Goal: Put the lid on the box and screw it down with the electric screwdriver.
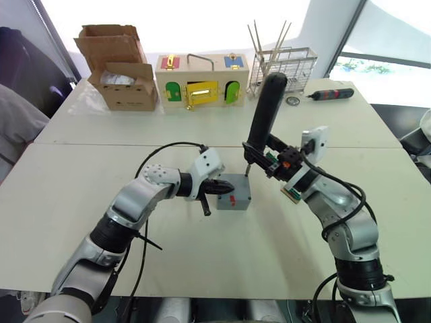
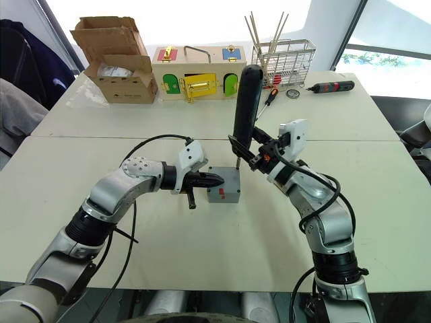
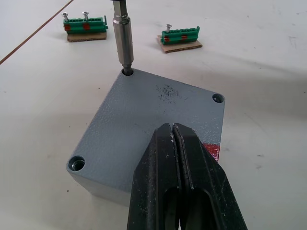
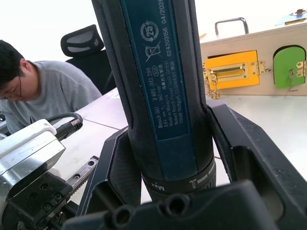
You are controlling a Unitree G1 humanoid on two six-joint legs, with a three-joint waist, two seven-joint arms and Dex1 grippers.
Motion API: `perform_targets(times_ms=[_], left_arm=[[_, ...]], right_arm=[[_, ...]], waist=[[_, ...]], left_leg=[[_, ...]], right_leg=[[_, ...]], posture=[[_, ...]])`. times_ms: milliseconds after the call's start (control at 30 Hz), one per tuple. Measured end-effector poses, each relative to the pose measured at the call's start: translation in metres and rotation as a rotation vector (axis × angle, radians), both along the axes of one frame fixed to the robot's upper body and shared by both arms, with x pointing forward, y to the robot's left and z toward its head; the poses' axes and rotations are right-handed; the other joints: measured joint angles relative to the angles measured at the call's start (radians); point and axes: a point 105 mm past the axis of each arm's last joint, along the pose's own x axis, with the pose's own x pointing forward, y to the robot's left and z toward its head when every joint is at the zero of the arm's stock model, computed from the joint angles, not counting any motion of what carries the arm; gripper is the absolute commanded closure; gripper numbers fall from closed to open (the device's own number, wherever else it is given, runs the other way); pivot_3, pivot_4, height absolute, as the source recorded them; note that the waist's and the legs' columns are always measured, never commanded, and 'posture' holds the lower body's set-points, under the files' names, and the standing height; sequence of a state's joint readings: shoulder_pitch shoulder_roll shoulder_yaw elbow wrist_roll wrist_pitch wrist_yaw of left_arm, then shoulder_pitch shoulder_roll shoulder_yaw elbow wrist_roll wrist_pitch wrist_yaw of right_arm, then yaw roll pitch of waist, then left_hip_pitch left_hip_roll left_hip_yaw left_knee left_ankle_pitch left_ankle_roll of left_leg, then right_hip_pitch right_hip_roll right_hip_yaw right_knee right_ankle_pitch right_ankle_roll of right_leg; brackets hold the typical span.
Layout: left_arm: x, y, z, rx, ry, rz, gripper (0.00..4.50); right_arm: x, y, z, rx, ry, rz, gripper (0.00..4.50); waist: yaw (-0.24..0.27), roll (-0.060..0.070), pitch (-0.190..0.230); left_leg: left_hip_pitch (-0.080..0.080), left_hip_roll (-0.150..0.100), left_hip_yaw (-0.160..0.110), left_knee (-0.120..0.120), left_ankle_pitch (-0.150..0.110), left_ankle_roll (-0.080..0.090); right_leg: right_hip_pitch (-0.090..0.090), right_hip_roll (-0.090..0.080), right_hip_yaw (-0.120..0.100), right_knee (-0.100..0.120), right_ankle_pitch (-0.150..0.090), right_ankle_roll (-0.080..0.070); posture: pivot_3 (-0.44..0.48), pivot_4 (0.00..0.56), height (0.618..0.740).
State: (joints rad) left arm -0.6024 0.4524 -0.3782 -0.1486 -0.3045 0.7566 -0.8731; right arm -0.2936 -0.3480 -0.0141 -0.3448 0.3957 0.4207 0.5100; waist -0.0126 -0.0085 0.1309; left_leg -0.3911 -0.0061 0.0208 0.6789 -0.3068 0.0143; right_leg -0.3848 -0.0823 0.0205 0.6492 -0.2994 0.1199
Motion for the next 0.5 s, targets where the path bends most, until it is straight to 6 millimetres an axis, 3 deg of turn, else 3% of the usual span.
perform_targets(times_ms=[500], left_arm=[[-0.0027,-0.0012,-0.0001,0.001,-0.002,-0.007,4.50]], right_arm=[[-0.0019,0.0043,-0.0026,-0.031,-0.026,0.002,2.62]], waist=[[0.000,-0.001,-0.002]], left_leg=[[0.000,0.000,0.000,-0.001,0.000,0.000]], right_leg=[[0.000,-0.001,0.000,-0.001,0.000,0.000]], posture=[[0.000,0.150,0.740]])
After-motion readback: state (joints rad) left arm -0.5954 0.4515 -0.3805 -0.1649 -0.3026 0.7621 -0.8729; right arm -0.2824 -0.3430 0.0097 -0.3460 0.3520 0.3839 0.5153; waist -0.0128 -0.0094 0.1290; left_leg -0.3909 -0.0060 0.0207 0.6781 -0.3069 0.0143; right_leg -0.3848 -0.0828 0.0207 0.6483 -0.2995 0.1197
